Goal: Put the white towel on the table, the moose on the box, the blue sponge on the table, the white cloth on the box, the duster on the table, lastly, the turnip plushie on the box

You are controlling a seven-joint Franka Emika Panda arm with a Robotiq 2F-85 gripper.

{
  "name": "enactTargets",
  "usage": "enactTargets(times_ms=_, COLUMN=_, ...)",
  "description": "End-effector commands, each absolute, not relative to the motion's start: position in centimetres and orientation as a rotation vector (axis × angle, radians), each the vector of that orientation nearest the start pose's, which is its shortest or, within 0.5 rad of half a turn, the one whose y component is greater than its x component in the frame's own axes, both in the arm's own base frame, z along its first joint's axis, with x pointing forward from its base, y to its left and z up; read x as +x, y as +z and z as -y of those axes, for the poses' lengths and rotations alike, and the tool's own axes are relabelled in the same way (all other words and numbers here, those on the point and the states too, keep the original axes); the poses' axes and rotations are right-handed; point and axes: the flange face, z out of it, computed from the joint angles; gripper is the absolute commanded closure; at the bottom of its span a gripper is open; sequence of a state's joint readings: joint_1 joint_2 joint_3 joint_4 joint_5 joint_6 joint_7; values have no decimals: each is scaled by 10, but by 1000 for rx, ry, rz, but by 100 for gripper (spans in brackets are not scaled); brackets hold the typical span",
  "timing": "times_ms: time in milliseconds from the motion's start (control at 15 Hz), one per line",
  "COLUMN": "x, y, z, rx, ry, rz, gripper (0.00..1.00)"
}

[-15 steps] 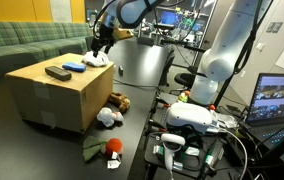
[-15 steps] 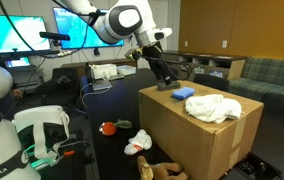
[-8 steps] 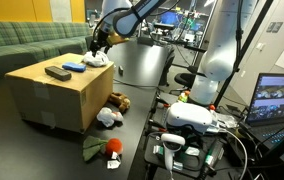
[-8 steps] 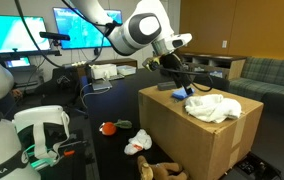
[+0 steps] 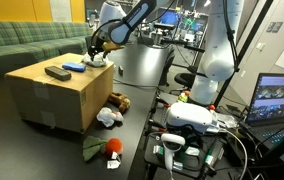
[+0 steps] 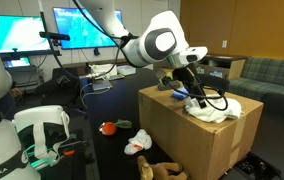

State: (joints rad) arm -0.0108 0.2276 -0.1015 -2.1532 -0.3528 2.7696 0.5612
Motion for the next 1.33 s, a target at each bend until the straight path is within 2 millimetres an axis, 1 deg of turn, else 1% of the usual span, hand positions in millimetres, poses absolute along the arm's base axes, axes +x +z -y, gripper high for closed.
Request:
enactTargets(times_ms=0, x=613, y=315, z=65, rx=-3134, ry=-707, rz=-643, gripper=0)
enactTargets(times_ms=67, x=614, y=310, z=68, rx=-3140, ry=-697, rz=-655, gripper=0)
enactTargets(times_ms=133, x=614, y=305, z=70, rx=-3146, ry=-686, rz=-665, gripper=6)
enactTargets(times_ms=200, x=613, y=302, z=71, rx=-3153, ry=-676, rz=-668, gripper=15)
enactTargets(times_ms=267, x=613, y=303, z=71, rx=-3154, ry=-674, rz=-669, gripper=32)
enactTargets(times_ms=333, x=611, y=306, z=71, rx=-3155, ry=-672, rz=-664, gripper=41)
enactTargets(times_ms=667, x=599, y=325, z=63, rx=-3159, ry=-674, rz=-622, gripper=79)
enactTargets(times_ms=800, x=592, y=331, z=63, rx=-3164, ry=-678, rz=-626, gripper=95)
enactTargets(times_ms=933, x=582, y=334, z=66, rx=-3170, ry=-676, rz=-640, gripper=97)
enactTargets(times_ms=1000, x=576, y=338, z=69, rx=-3171, ry=-674, rz=-649, gripper=94)
enactTargets(times_ms=1067, x=570, y=339, z=72, rx=-3174, ry=-679, rz=-664, gripper=96)
enactTargets(times_ms=1133, x=563, y=344, z=78, rx=-3182, ry=-686, rz=-676, gripper=94)
enactTargets(times_ms=1267, x=547, y=355, z=91, rx=-3199, ry=-712, rz=-718, gripper=94)
